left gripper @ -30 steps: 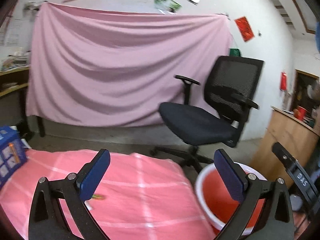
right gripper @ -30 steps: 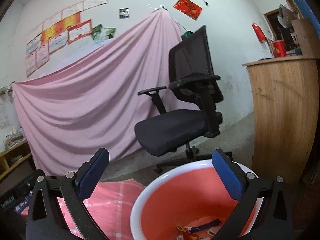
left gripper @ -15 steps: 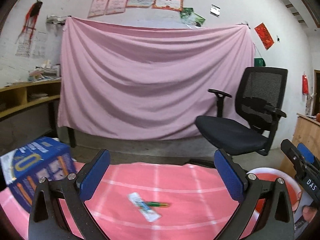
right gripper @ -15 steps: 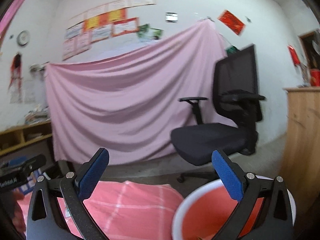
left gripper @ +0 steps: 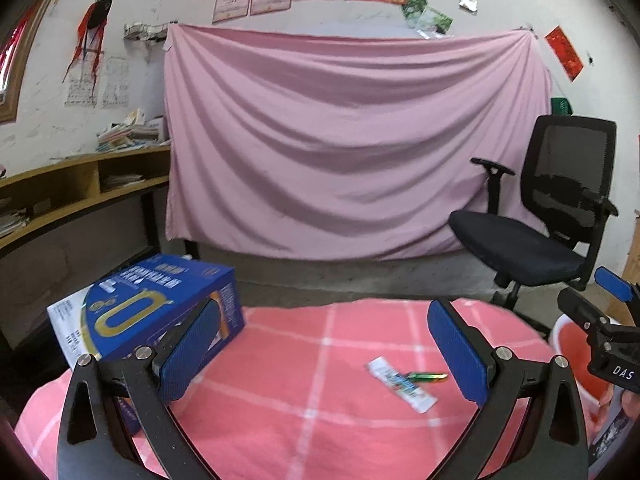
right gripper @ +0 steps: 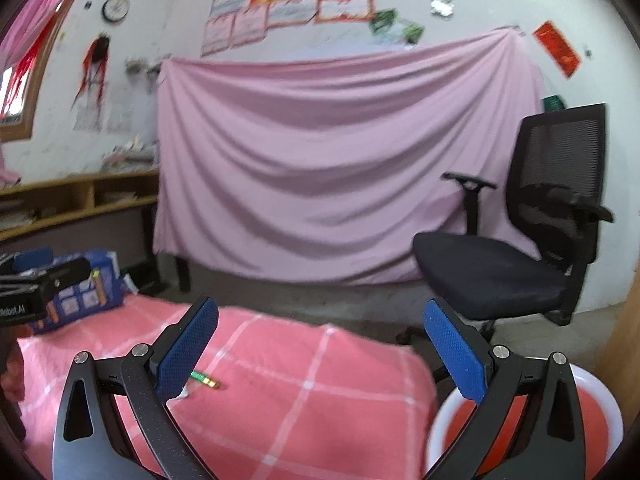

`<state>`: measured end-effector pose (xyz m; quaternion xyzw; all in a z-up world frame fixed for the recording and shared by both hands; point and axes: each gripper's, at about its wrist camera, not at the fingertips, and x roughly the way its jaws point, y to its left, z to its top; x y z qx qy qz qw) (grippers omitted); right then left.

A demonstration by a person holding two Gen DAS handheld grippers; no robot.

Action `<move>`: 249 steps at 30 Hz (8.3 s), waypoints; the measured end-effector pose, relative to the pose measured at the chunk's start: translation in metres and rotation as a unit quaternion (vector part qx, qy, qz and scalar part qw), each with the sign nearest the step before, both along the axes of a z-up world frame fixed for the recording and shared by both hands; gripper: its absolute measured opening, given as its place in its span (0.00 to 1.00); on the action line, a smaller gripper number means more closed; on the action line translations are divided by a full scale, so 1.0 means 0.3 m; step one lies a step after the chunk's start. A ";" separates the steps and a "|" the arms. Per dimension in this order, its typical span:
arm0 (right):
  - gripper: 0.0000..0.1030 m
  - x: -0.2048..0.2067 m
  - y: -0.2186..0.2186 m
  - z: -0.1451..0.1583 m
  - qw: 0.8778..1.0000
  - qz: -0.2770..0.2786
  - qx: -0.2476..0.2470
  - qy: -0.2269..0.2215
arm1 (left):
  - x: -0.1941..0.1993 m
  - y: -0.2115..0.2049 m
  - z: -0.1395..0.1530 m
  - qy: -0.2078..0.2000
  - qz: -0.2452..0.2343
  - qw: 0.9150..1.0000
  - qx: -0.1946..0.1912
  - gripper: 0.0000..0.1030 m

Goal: Collect trash

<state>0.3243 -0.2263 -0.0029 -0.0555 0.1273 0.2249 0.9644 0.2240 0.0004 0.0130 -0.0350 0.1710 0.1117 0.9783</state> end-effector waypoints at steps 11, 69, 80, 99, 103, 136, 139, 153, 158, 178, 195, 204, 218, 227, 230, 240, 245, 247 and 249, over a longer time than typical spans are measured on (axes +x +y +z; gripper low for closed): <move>0.91 0.120 0.158 -0.101 0.986 0.080 -0.089 0.120 | 0.076 0.092 -0.104 0.113 0.018 0.993 -0.021 0.99; 0.09 0.266 0.061 -0.215 0.946 0.085 -0.096 0.299 | 0.391 -0.191 -0.252 0.297 -0.084 0.951 -0.029 0.26; 0.11 0.332 0.061 -0.250 0.932 0.092 -0.075 0.342 | 0.346 -0.184 -0.263 0.288 -0.107 0.951 -0.029 0.19; 0.08 0.187 0.075 -0.170 0.964 0.078 -0.109 0.231 | 0.257 -0.197 -0.214 0.255 -0.137 0.956 -0.045 0.03; 0.08 0.129 0.065 -0.140 0.973 0.074 -0.101 0.195 | 0.249 -0.196 -0.207 0.249 -0.139 0.957 -0.051 0.03; 0.08 -0.166 -0.267 0.119 0.991 -0.024 0.099 -0.081 | -0.002 -0.488 0.139 -0.065 -0.176 0.982 0.026 0.03; 0.08 -0.195 -0.315 0.124 0.989 -0.046 0.103 -0.093 | 0.003 -0.528 0.143 -0.071 -0.197 0.977 0.029 0.03; 0.08 -0.272 -0.551 0.100 0.977 -0.154 0.110 -0.096 | 0.019 -0.782 0.135 -0.080 -0.301 0.950 0.020 0.03; 0.08 -0.249 -0.619 0.074 0.973 -0.189 0.119 -0.060 | 0.057 -0.872 0.113 -0.050 -0.330 0.942 0.022 0.03; 0.09 -0.179 -0.684 -0.008 0.966 -0.216 0.138 0.043 | 0.205 -0.946 -0.004 0.102 -0.361 0.926 -0.032 0.03; 0.09 -0.159 -0.675 -0.015 0.965 -0.215 0.134 0.068 | 0.222 -0.907 -0.034 0.121 -0.345 0.930 -0.042 0.19; 0.10 -0.156 -0.662 -0.011 0.967 -0.212 0.127 0.067 | 0.231 -0.847 -0.001 0.113 -0.320 0.940 -0.043 0.19; 0.71 -0.169 -0.618 0.012 0.968 -0.217 0.114 0.046 | 0.184 -0.692 0.053 0.083 -0.252 0.963 -0.037 0.60; 1.00 -0.192 -0.586 0.013 0.971 -0.203 0.121 0.027 | 0.109 -0.562 0.050 0.046 -0.195 0.978 -0.050 0.98; 1.00 -0.215 -0.557 0.018 0.975 -0.187 0.122 0.020 | 0.068 -0.512 0.034 0.040 -0.176 0.982 -0.050 0.98; 1.00 -0.394 -0.395 0.036 0.986 -0.146 0.083 -0.023 | -0.140 -0.371 0.003 0.004 -0.131 0.991 -0.034 0.98; 1.00 -0.515 -0.329 0.038 0.987 -0.141 0.070 -0.039 | -0.246 -0.303 0.001 -0.013 -0.119 0.992 -0.039 0.98; 1.00 -0.560 -0.299 0.040 0.987 -0.139 0.062 -0.045 | -0.289 -0.280 -0.001 -0.020 -0.116 0.992 -0.035 0.98; 1.00 -0.598 -0.277 0.037 0.988 -0.137 0.060 -0.044 | -0.328 -0.268 -0.005 -0.022 -0.117 0.993 -0.026 0.98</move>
